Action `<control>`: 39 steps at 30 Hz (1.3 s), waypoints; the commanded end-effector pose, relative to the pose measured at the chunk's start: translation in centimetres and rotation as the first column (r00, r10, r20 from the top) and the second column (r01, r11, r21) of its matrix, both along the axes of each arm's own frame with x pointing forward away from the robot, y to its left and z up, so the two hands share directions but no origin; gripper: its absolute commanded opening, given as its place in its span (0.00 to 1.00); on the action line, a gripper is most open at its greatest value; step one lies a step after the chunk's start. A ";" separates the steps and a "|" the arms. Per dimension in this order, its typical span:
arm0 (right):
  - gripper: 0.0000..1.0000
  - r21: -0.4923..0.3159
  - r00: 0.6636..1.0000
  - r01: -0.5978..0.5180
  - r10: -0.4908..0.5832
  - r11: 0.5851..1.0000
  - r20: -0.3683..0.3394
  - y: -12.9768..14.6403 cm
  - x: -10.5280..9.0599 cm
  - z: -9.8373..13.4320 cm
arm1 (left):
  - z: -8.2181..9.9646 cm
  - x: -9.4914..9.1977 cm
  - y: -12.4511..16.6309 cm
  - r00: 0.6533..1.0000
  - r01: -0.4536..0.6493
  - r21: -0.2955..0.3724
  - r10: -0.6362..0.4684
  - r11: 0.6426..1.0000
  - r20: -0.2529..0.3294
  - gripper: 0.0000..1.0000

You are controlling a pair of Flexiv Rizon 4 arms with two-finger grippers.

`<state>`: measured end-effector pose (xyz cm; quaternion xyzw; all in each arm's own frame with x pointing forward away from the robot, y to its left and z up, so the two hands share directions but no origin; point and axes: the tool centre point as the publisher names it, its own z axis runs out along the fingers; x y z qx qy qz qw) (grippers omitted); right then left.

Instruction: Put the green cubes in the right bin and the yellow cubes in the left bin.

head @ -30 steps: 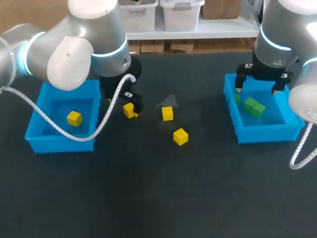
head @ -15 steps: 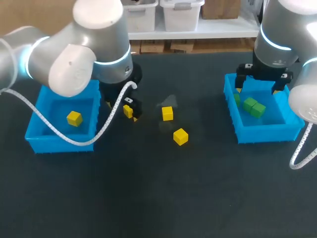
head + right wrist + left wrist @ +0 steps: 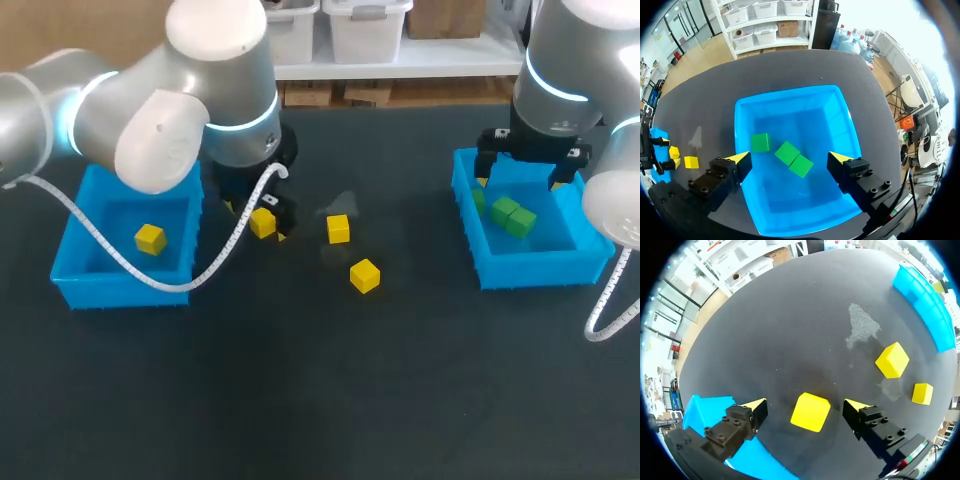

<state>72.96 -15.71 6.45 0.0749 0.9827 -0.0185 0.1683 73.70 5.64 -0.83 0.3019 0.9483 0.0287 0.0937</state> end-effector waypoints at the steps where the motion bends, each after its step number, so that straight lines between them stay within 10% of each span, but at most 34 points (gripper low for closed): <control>1: 1.00 0.001 1.000 0.000 0.000 1.000 0.003 -0.1 -0.1 0.0 | -0.2 0.2 -0.3 1.000 0.004 -0.007 -0.004 1.000 -0.006 0.00; 13: 1.00 0.001 1.000 0.000 0.000 1.000 0.003 -0.1 -0.1 0.0 | 0.3 -0.4 0.5 0.999 -0.035 -0.029 0.034 0.999 -0.014 0.00; 29: 1.00 0.001 1.000 0.000 0.000 1.000 0.003 -0.1 -0.1 0.0 | 11.2 1.4 5.0 0.968 -0.188 -0.226 0.219 0.956 0.120 0.00; 39: 1.00 0.001 1.000 0.000 0.000 1.000 0.003 -0.1 -0.1 0.0 | 12.1 1.2 12.9 0.913 -0.343 -0.199 0.375 0.918 0.158 0.00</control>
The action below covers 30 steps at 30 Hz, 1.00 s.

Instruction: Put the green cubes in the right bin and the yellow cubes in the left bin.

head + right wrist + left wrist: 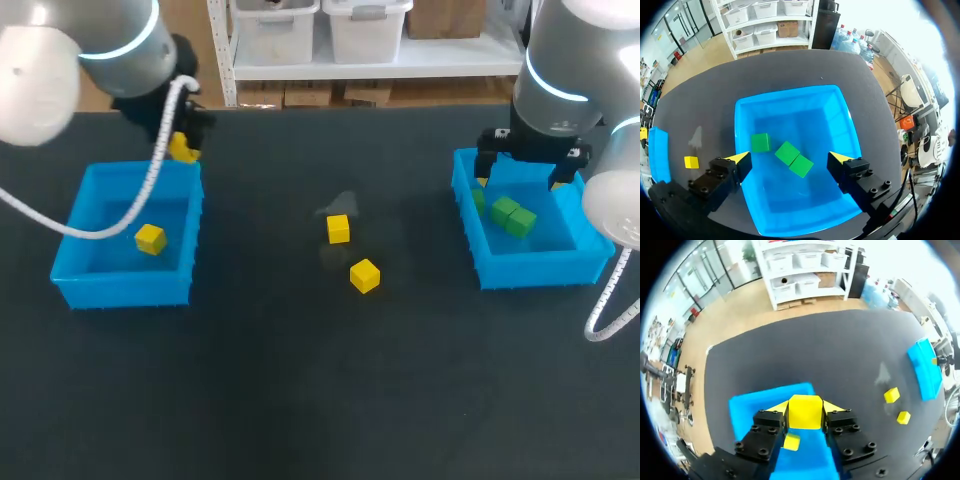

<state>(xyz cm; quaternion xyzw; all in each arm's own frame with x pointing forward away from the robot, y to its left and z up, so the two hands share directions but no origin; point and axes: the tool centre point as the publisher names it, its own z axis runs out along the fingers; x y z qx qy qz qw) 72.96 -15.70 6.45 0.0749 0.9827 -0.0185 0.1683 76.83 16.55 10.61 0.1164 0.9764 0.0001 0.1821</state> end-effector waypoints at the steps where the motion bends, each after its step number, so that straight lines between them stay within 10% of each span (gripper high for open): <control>1: 1.00 0.001 1.000 0.000 0.000 1.000 0.003 -0.1 -0.1 0.0 | 0.4 -2.2 2.5 0.999 -0.019 -0.011 0.020 1.000 0.034 0.00; 6: 1.00 0.001 1.000 0.000 0.000 1.000 0.003 -0.1 -0.1 0.0 | -1.6 -3.3 4.1 0.999 -0.044 0.032 0.044 0.999 -0.001 0.08; 9: 1.00 0.001 1.000 0.000 0.000 1.000 0.003 -0.1 -0.1 0.0 | -2.7 -3.7 4.7 0.999 -0.049 0.065 0.050 0.997 -0.016 1.00; 21: 1.00 0.001 1.000 0.000 0.000 1.000 0.003 -0.1 -0.1 0.0 | -0.5 -3.0 -1.1 0.989 0.149 -0.036 -0.149 0.988 0.005 1.00; 30: 1.00 0.001 1.000 0.000 0.000 1.000 0.003 -0.1 -0.1 0.0 | 0.1 -4.8 -10.0 0.875 0.482 -0.080 -0.484 0.873 -0.016 1.00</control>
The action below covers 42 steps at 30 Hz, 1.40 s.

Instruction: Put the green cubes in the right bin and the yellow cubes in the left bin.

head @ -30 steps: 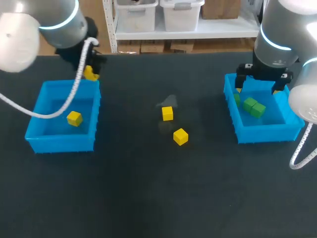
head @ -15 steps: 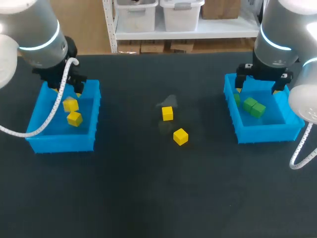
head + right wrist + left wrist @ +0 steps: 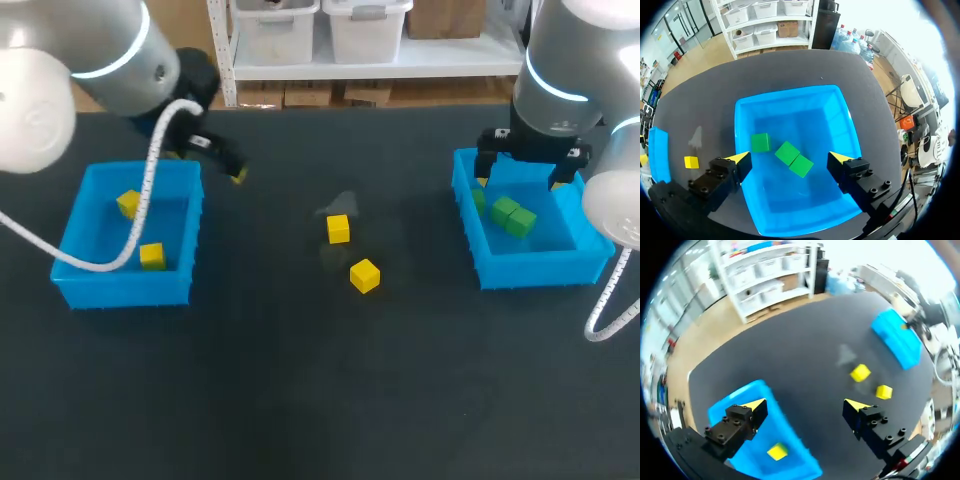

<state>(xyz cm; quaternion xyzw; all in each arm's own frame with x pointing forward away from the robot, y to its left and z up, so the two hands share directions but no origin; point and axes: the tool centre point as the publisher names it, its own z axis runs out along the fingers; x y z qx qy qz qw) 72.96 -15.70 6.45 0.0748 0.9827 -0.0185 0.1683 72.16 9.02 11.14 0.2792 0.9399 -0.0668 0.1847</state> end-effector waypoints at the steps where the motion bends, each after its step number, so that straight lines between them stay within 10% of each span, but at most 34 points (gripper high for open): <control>1: 1.00 0.001 1.000 0.001 -0.001 1.000 0.003 -0.1 -0.1 0.0 | -0.7 -0.4 -3.2 0.982 0.184 0.001 -0.183 0.983 -0.044 1.00; 20: 1.00 0.001 1.000 0.001 -0.001 1.000 0.003 -0.1 -0.1 0.0 | -6.4 0.6 -10.1 0.857 0.512 0.176 -0.485 0.841 -0.173 1.00; 42: 1.00 0.001 1.000 0.001 -0.001 1.000 0.003 -0.1 -0.1 0.0 | -10.2 1.3 -14.6 0.820 0.567 0.190 -0.529 0.801 -0.218 1.00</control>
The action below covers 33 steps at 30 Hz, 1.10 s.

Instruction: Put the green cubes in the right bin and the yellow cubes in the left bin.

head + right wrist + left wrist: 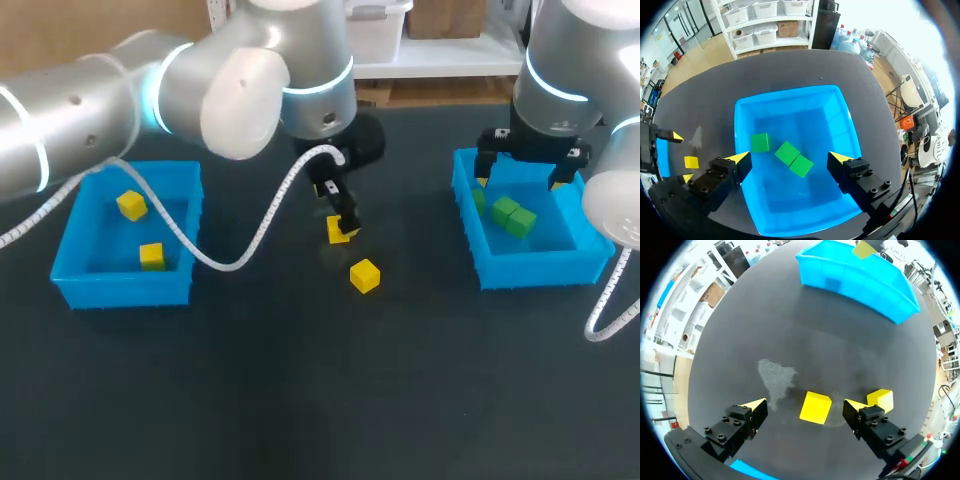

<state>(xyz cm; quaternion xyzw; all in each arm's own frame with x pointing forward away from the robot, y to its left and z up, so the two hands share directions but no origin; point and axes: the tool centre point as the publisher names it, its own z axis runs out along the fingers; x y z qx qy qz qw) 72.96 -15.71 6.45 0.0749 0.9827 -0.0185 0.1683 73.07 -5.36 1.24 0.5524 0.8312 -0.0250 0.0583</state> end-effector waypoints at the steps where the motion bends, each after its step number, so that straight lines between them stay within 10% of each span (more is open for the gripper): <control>1: 1.00 0.001 1.000 0.000 0.000 1.000 0.003 -0.1 -0.1 0.0 | -0.4 0.3 -0.1 1.000 0.004 0.020 -0.003 1.000 -0.014 1.00; 8: 1.00 0.001 1.000 0.000 0.000 1.000 0.003 -0.1 -0.1 0.0 | -1.2 -0.1 0.1 1.000 0.004 0.037 -0.003 0.999 -0.021 1.00; 12: 1.00 0.001 1.000 0.000 0.000 1.000 0.003 -0.1 -0.1 0.0 | -1.4 -0.4 0.2 1.000 -0.009 0.048 0.010 0.999 -0.021 0.00; 24: 1.00 0.001 1.000 0.000 0.000 1.000 0.003 -0.1 -0.1 0.0 | -1.5 -1.3 1.3 0.998 -0.057 0.039 0.058 0.998 -0.019 0.00; 33: 1.00 0.001 1.000 0.000 0.000 1.000 0.003 -0.1 -0.1 0.0 | 3.8 1.0 4.1 0.983 -0.167 -0.033 0.169 0.985 0.069 0.00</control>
